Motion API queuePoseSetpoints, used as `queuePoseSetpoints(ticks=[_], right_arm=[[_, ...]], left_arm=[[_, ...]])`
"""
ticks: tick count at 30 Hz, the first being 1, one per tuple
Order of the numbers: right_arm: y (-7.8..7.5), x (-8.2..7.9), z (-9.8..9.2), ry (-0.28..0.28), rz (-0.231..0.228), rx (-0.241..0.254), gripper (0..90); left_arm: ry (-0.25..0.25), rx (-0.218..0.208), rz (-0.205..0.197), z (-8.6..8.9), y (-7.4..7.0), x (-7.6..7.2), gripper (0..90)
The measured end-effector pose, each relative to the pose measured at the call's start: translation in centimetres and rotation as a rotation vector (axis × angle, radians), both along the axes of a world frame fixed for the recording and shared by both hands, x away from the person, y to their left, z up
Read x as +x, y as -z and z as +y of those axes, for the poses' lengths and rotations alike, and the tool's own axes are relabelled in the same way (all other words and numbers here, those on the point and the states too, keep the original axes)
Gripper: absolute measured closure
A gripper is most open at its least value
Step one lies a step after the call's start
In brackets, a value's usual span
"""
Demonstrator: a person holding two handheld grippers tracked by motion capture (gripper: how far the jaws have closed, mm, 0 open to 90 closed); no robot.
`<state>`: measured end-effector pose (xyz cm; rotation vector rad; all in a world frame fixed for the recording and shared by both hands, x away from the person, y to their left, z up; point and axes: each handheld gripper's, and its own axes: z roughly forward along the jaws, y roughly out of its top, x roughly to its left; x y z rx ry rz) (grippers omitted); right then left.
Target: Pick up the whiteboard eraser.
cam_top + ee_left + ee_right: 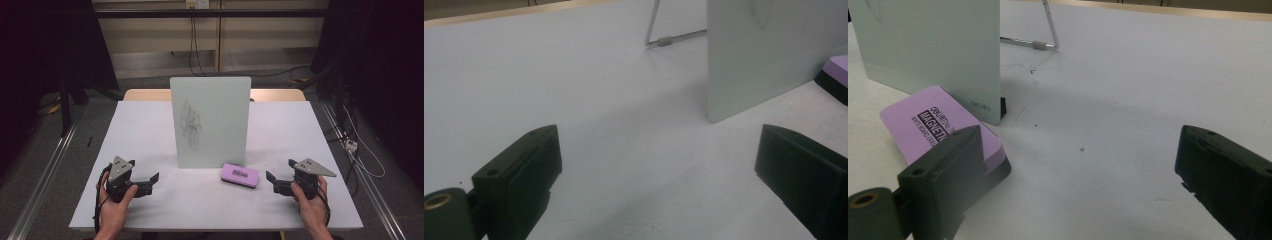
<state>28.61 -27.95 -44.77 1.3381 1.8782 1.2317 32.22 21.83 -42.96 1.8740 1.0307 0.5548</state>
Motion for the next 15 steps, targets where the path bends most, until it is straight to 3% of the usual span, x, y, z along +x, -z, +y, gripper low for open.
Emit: queuePoseSetpoints(ticks=[8, 12, 15], right_arm=[[0.14, 0.02, 0.15, -0.032, 0.013, 0.009, 6.2], [0.09, -0.13, 0.18, -0.028, -0.012, 0.017, 7.7], [0.12, -0.2, 0.32, -0.018, -0.004, -0.002, 9.0]], left_arm=[[-0.008, 0.002, 0.002, -0.13, -0.03, 0.06, 4.9], [-0.002, -0.007, 0.008, -0.25, 0.01, 0.0, 4.9], [0.003, 0.001, 0.009, -0.38, 0.05, -0.03, 4.9]])
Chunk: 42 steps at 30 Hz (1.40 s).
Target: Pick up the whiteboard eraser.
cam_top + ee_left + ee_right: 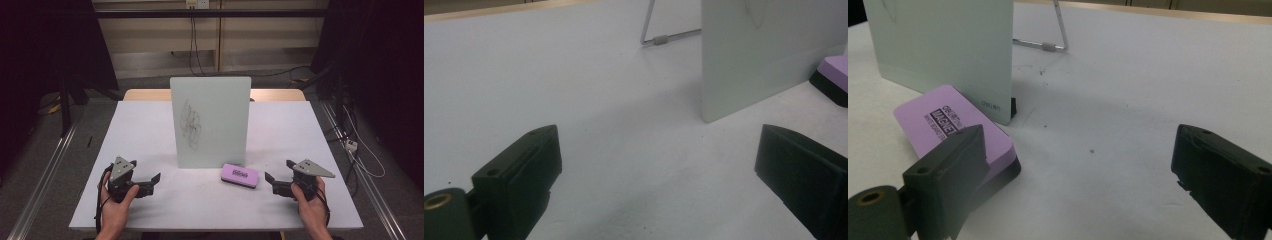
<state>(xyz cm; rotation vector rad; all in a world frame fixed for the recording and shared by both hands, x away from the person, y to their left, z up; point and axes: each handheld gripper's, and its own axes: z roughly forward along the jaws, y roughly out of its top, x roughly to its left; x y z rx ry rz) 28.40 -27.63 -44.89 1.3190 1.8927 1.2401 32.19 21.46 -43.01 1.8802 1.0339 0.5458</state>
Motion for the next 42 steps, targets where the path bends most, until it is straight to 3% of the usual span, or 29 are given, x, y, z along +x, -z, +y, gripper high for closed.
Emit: queuePoseSetpoints(ticks=[4, 13, 19, 32, 36, 42], right_arm=[[-0.1, -0.1, 0.2, -0.003, -0.01, -0.002, 9.8], [-0.8, 0.1, 1.4, -0.105, 0.007, -0.016, 10.3], [-0.9, 0.6, 2.3, -0.167, 0.028, -0.013, 5.0], [-1.8, 2.0, 4.0, -0.24, 0.016, -0.036, 6.9], [-2.2, 3.1, 4.5, -0.285, 0.044, -0.066, 7.5], [-2.6, 3.7, 5.2, -0.338, 0.069, -0.072, 8.0]], left_arm=[[0.003, 0.007, -0.011, 0.0, -0.1, 0.1, 4.9], [0.005, 0.007, -0.001, -0.1, 0.0, 0.1, 4.9], [0.012, 0.013, 0.006, -0.1, 0.1, 0.1, 4.9], [0.013, 0.009, 0.007, -0.3, 0.2, 0.4, 4.9], [0.027, 0.022, 0.005, -0.3, 0.2, 0.2, 4.9], [0.017, 0.017, 0.002, 0.1, 0.2, 0.1, 4.9]])
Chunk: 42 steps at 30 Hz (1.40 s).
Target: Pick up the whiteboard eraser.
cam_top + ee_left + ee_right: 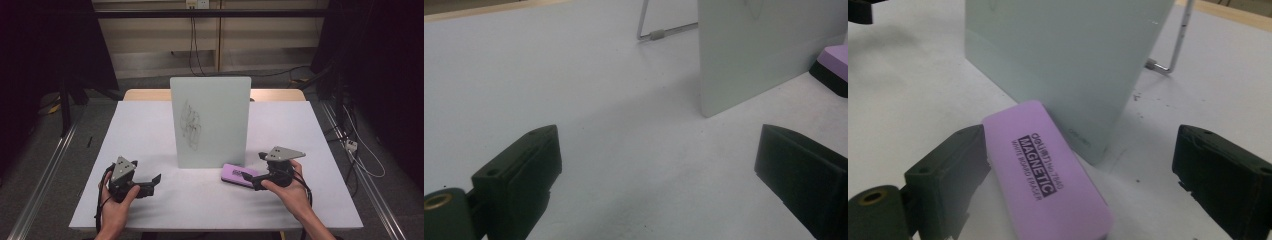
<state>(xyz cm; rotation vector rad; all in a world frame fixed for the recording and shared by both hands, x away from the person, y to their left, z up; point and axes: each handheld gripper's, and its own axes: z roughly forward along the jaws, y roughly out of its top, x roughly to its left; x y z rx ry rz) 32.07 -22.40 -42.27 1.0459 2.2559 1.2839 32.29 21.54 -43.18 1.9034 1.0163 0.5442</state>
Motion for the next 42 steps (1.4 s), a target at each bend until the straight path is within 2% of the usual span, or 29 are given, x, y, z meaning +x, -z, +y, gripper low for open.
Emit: queuePoseSetpoints(ticks=[10, 13, 17, 23, 24, 34, 36, 42], right_arm=[[-1.0, 1.6, 1.1, -0.054, 0.053, -0.062, 7.2], [-0.9, 2.1, 1.3, -0.073, 0.076, -0.086, 7.6], [-0.6, 2.4, 1.8, -0.116, 0.134, -0.109, 10.2], [-0.6, 2.9, 2.0, -0.142, 0.157, -0.136, 13.6], [-0.6, 3.1, 1.9, -0.155, 0.174, -0.145, 15.0], [-0.4, 3.3, 2.3, -0.217, 0.194, -0.185, 20.5], [-0.3, 3.2, 2.6, -0.252, 0.201, -0.197, 23.4], [-0.2, 3.2, 3.2, -0.293, 0.204, -0.253, 31.0]], left_arm=[[0.006, 0.003, -0.001, 0.0, 0.0, -0.1, 4.9], [0.005, -0.001, 0.002, 0.2, -0.1, -0.1, 4.9], [0.0, 0.001, 0.005, 0.4, -0.1, 0.0, 4.9], [0.003, 0.005, 0.002, 0.4, -0.1, -0.1, 4.9], [0.005, 0.004, 0.003, 0.4, -0.1, -0.1, 4.9], [0.011, 0.003, 0.005, 0.2, 0.0, 0.1, 5.0], [0.011, 0.0, 0.004, 0.1, 0.0, 0.1, 5.0], [0.016, 0.004, 0.006, 0.1, 0.0, 0.1, 5.0]])
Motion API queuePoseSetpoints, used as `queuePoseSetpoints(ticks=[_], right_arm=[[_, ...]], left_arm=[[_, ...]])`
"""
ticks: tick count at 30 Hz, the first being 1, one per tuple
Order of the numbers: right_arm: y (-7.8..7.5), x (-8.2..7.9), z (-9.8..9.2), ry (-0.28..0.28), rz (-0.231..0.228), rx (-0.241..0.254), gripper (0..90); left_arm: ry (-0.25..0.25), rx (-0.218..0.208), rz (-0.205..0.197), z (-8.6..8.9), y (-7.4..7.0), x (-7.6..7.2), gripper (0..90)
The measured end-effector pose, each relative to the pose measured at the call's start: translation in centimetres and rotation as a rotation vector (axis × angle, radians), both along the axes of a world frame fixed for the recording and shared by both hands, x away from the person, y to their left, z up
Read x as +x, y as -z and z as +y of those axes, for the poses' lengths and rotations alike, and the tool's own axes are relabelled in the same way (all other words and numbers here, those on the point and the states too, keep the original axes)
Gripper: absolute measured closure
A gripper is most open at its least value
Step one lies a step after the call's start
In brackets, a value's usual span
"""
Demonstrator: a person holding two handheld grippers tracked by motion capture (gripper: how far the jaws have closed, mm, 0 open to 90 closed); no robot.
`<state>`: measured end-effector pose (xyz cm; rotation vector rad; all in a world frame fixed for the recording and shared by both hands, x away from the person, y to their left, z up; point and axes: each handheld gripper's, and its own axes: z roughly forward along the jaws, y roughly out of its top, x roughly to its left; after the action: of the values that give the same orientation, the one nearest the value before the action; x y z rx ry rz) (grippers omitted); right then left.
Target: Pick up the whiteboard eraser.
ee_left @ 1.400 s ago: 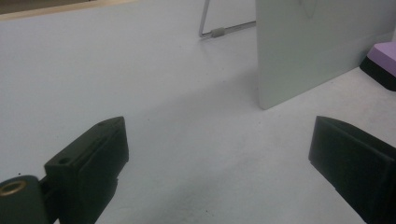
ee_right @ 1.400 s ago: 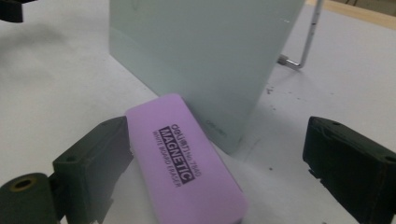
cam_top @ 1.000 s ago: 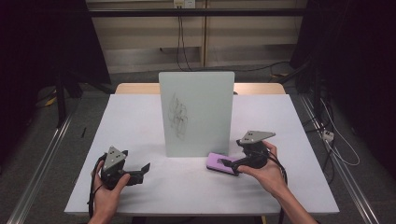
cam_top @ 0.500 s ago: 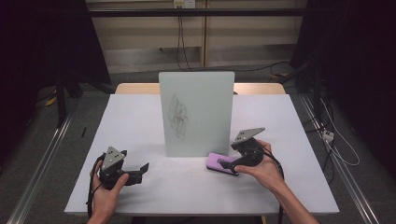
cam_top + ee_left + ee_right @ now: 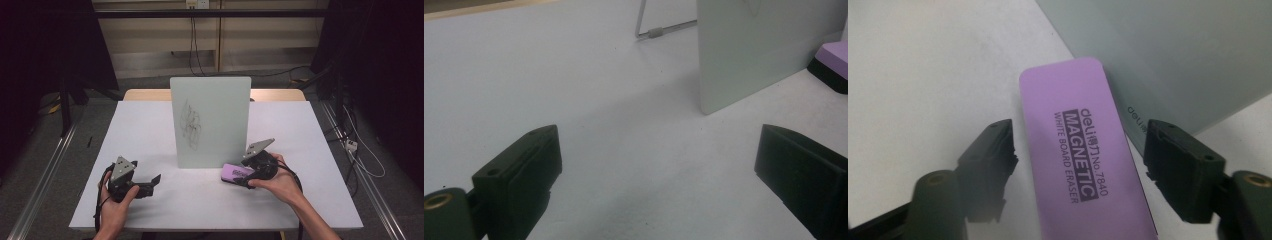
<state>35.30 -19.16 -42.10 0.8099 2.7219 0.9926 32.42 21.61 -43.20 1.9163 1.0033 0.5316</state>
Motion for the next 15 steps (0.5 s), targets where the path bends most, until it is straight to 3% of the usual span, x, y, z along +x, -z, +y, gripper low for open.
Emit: queuePoseSetpoints(ticks=[5, 15], right_arm=[[0.5, 0.2, 0.6, -0.022, -0.007, -0.06, 36.3], [0.5, 0.5, 1.2, -0.06, -0.005, -0.122, 36.0]], left_arm=[[0.001, 0.002, -0.001, 0.0, 0.0, 0.0, 5.0], [0.005, 0.016, -0.002, -0.1, 0.0, 0.0, 5.1]])
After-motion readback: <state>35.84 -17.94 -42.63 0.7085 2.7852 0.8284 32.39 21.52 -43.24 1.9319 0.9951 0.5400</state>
